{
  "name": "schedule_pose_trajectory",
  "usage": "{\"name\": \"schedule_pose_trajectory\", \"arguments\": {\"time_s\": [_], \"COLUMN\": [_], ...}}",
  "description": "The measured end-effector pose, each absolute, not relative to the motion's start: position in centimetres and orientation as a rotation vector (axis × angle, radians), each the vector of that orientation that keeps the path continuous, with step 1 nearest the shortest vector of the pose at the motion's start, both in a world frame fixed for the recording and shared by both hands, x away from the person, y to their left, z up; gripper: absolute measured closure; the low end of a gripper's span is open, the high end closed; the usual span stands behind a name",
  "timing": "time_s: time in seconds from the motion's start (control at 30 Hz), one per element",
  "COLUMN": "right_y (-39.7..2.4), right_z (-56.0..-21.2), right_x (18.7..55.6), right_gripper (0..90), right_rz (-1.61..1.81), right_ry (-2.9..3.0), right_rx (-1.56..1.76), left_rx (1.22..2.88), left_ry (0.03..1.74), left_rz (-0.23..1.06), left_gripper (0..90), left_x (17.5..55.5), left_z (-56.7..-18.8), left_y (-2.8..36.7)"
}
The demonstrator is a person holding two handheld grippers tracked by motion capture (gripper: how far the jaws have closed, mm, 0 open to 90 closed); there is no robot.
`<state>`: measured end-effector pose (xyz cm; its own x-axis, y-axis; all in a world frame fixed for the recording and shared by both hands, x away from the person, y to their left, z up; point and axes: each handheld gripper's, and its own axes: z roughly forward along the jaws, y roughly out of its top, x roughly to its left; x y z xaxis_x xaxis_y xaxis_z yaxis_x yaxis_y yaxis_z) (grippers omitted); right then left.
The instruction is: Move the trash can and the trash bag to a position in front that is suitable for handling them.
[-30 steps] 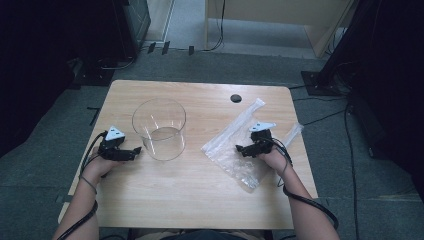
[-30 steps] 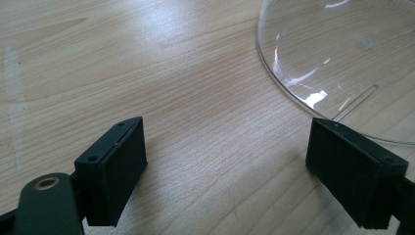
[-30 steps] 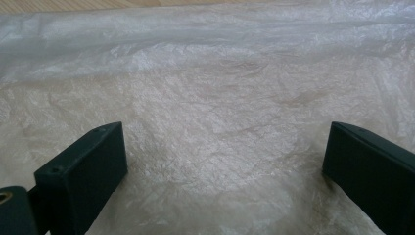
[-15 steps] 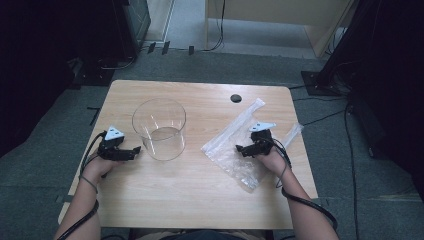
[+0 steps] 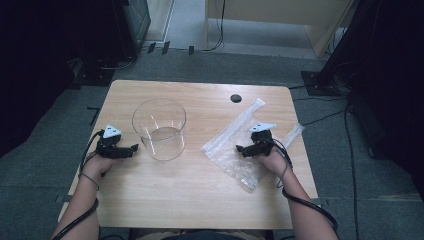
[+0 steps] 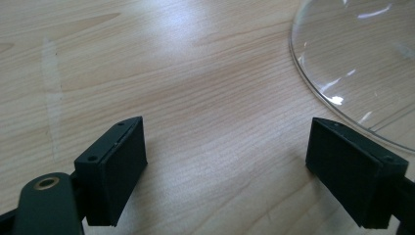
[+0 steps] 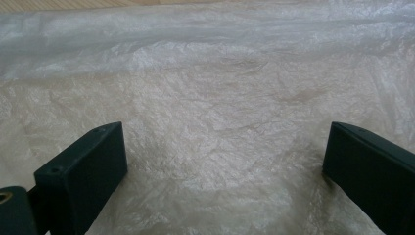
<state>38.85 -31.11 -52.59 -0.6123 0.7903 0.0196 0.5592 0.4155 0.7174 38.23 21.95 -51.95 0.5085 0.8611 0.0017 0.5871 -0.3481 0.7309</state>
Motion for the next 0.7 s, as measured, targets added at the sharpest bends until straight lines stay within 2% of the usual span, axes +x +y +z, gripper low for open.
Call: {"name": "schedule_pose_trajectory", "arguments": {"time_s": [0.43, 0.7], "right_y": [-31.2, -30.9], "right_z": [-52.6, -52.4], "right_x": [38.8, 39.0], "right_gripper": [2.5, 2.5], "right_rz": [1.008, 0.981], "right_ry": [2.353, 2.361], "right_rx": [1.166, 1.192], "left_rx": [2.083, 2.014], "left_ry": [1.119, 1.241], "left_rz": [0.47, 0.387], "left_gripper": [14.3, 14.5], "left_x": [39.3, 40.3], "left_z": [-51.9, -51.1], "left_y": [21.5, 21.7]}}
